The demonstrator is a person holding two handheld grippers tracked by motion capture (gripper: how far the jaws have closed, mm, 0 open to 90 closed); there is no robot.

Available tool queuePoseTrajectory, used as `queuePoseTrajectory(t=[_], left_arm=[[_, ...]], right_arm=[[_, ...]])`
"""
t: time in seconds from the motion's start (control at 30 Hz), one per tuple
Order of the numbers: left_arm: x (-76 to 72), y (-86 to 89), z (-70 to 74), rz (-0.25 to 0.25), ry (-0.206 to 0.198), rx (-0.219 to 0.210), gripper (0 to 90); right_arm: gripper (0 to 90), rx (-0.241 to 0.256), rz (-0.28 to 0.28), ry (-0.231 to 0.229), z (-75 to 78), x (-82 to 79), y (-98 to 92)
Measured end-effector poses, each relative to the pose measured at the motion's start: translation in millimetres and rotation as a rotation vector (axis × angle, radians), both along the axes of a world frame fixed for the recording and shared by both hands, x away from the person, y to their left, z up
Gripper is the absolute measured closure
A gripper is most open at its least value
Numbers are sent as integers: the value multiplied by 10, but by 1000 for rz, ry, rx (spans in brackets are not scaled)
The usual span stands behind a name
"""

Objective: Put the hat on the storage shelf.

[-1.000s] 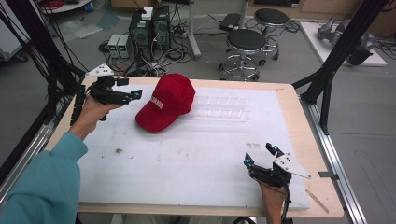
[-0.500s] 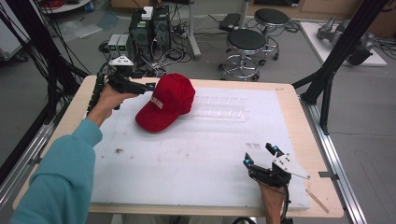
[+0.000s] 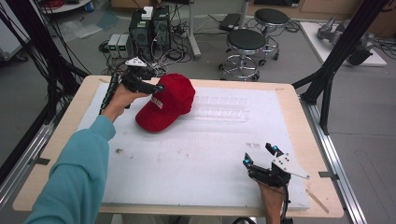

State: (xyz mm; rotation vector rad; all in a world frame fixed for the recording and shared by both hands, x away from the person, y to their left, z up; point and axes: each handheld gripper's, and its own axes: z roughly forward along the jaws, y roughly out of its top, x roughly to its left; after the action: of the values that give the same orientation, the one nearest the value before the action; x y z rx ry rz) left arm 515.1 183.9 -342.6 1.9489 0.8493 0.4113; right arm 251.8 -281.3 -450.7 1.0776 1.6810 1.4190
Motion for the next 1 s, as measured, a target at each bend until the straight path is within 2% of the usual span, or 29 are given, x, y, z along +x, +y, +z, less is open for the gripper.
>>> queuePoseTrajectory(t=[0.17,0.37,0.43,0.5,0.67,0.83,0.97,1.0], left_arm=[[35,-33,-77,-9,25,20,170],[72,-62,-137,-9,45,1,179],[90,-64,-166,-9,54,-24,186],[101,-68,-190,-17,73,-23,199],[114,-91,-223,-28,80,-23,216],[128,-116,-275,-54,105,-38,307],[138,-123,-298,-57,113,-37,343],[144,-128,-317,-63,121,-43,379]], right_arm=[[104,0,-1,0,0,0,0],[104,-6,-2,-5,0,2,0],[104,-4,-1,2,1,-1,4],[104,-5,-1,4,0,-3,6],[104,-3,-3,7,1,-1,10],[104,-7,-3,5,0,3,8],[104,-7,-3,5,0,3,9],[104,-6,-4,5,1,3,9]])
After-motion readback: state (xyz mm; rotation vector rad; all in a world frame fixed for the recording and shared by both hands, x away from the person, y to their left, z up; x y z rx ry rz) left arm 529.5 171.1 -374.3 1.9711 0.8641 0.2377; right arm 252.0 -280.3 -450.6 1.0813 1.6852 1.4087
